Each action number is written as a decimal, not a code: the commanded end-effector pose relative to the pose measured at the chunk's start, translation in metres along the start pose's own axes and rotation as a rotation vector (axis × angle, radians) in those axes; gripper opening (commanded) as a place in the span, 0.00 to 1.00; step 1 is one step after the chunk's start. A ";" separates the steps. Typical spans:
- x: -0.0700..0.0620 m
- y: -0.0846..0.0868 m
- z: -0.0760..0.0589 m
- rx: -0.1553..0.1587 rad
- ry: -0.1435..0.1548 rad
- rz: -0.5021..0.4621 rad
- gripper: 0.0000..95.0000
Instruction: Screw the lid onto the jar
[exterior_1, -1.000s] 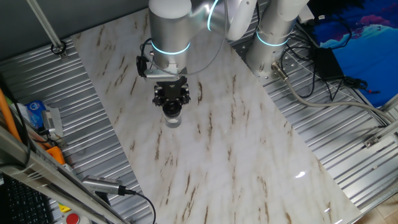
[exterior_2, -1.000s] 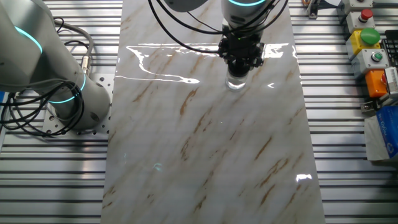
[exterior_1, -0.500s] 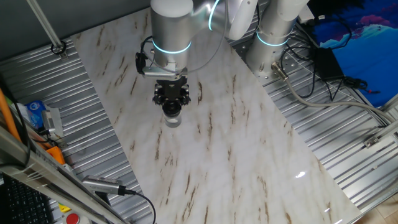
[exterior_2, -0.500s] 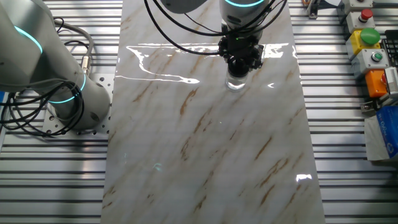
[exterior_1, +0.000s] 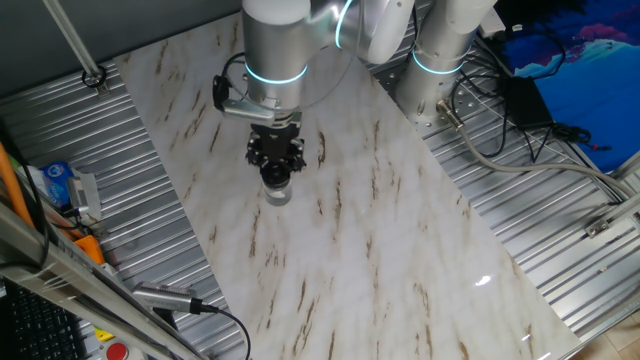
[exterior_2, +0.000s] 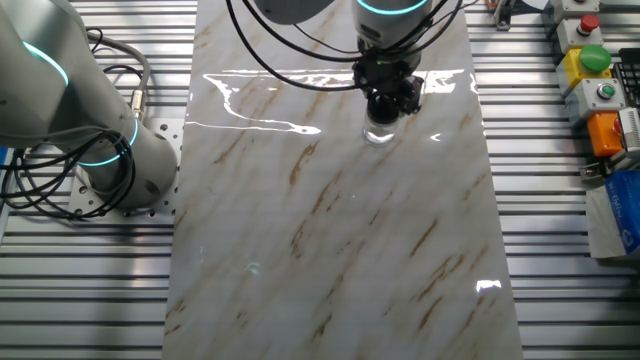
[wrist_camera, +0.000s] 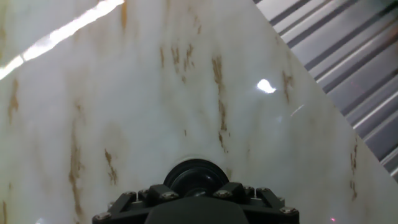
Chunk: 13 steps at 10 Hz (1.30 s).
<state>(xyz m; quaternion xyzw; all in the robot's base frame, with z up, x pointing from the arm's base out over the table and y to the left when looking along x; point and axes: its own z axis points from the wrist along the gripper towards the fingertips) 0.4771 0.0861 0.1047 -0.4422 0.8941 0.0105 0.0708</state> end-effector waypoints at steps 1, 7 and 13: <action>0.000 0.000 0.004 0.002 -0.017 0.071 0.00; 0.001 0.000 0.005 0.022 -0.050 0.223 0.00; 0.001 0.000 0.005 0.031 -0.069 0.307 0.00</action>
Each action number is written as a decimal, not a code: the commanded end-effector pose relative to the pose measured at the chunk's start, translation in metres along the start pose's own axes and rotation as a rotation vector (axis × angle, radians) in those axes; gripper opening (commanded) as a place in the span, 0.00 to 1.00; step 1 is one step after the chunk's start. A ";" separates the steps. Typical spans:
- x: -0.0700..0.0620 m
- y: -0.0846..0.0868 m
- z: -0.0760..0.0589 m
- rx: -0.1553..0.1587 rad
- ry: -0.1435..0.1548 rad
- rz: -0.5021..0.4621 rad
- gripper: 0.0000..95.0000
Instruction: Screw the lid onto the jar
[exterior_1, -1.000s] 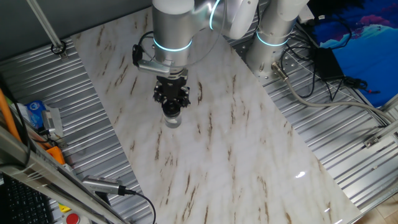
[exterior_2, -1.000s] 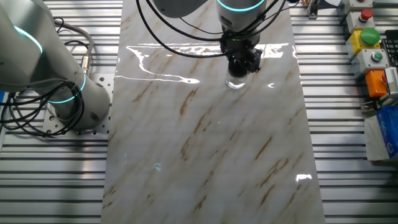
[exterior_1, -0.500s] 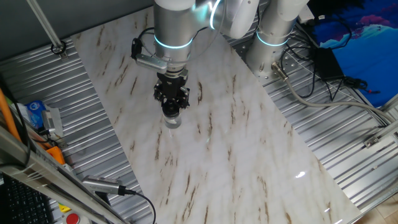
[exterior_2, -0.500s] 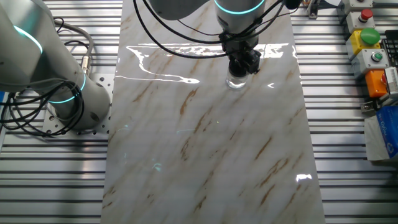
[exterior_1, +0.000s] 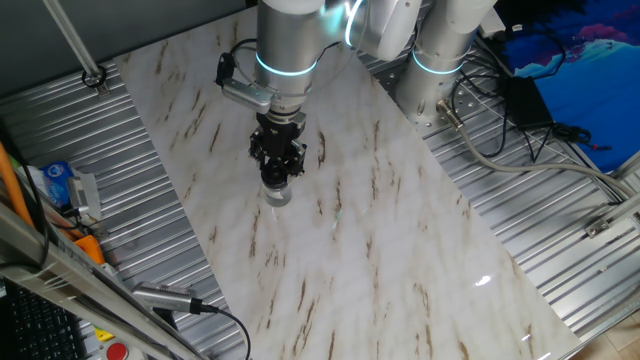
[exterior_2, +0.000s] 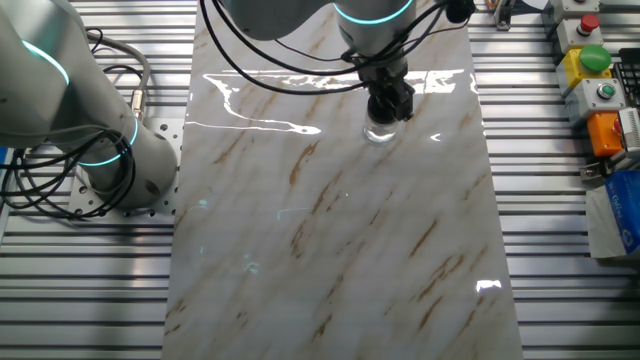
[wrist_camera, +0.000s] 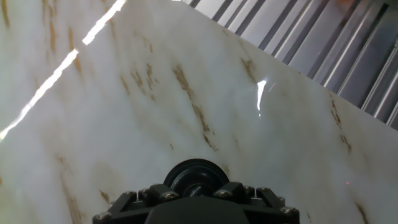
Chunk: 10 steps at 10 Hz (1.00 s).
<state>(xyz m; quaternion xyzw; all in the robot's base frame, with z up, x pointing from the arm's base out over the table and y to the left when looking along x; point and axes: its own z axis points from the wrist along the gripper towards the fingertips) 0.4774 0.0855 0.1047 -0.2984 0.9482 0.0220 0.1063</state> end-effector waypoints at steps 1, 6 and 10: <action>0.001 0.000 0.006 -0.005 -0.003 0.010 0.00; 0.002 0.000 0.007 0.013 -0.024 0.107 0.00; 0.004 -0.001 0.013 0.015 -0.029 0.072 0.00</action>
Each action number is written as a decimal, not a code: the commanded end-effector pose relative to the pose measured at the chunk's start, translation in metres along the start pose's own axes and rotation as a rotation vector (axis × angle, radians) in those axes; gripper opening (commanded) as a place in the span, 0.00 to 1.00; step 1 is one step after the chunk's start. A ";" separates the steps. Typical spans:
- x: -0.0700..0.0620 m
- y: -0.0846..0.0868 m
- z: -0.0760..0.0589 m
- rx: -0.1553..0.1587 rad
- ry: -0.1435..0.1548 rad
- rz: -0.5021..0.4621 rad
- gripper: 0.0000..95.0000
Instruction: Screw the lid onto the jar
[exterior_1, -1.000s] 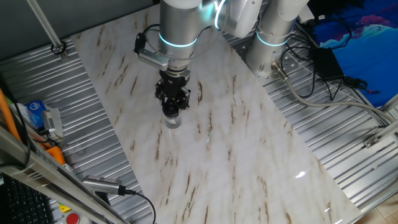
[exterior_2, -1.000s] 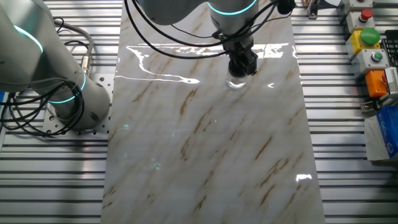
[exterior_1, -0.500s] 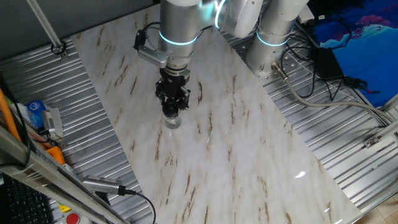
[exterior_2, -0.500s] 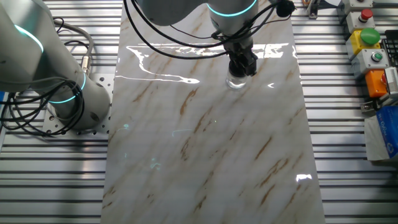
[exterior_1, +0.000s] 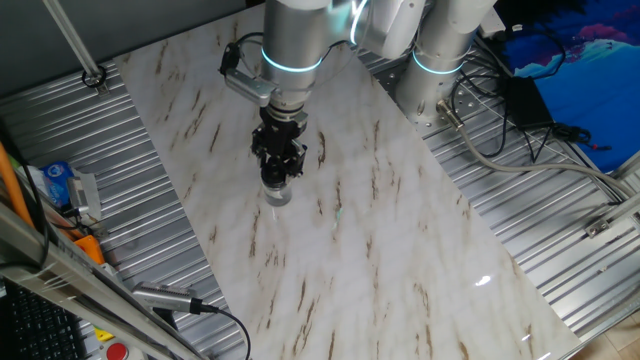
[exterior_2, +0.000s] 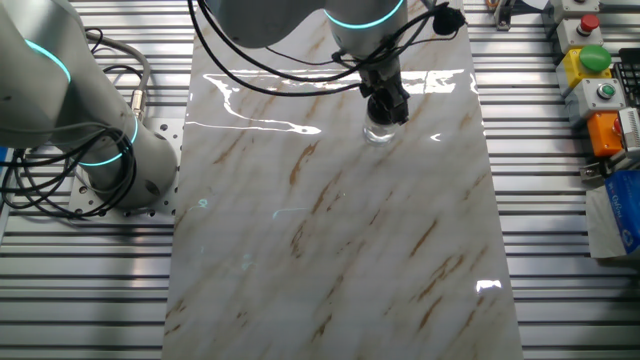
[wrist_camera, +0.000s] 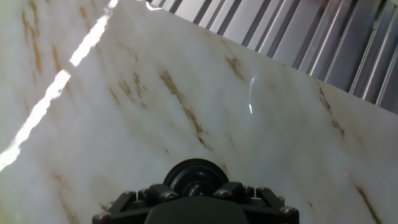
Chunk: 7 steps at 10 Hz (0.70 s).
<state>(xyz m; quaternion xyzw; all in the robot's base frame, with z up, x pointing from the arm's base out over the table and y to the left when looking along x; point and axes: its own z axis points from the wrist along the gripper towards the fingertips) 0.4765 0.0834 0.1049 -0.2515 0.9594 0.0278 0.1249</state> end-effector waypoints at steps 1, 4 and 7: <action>0.002 0.000 0.014 0.005 0.009 -0.030 0.00; 0.002 0.000 0.013 0.002 0.010 -0.037 0.00; 0.002 0.000 0.012 -0.001 0.010 -0.065 0.20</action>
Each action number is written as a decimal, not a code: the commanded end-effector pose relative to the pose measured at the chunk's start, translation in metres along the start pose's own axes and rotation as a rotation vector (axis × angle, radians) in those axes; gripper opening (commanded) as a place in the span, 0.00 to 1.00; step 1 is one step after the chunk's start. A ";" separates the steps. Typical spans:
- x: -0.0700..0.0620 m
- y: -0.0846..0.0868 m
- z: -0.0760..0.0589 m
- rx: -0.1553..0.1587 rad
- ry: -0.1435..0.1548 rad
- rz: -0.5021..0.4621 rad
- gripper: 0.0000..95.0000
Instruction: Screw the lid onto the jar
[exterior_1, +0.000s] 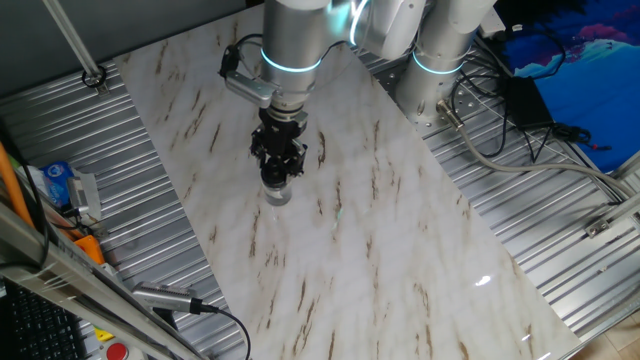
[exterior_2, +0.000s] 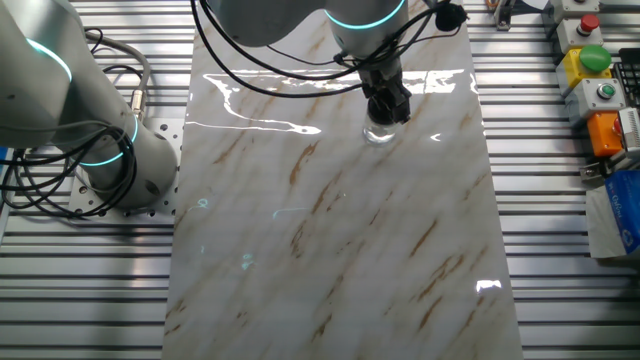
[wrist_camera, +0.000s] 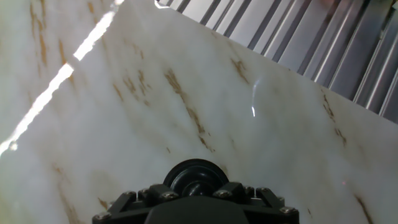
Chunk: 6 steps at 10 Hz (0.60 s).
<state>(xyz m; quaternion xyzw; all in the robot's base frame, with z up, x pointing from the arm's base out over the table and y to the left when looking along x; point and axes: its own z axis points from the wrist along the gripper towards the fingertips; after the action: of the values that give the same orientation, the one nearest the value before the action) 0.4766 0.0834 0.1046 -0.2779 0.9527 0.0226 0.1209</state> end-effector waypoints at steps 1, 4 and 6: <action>0.002 0.000 0.012 -0.002 0.000 -0.013 0.20; 0.002 0.000 0.012 -0.003 -0.001 -0.053 0.80; 0.002 0.000 0.012 -0.007 -0.004 -0.065 0.80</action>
<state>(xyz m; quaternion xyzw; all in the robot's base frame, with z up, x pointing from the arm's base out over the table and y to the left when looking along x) 0.4770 0.0857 0.0957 -0.3098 0.9424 0.0272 0.1228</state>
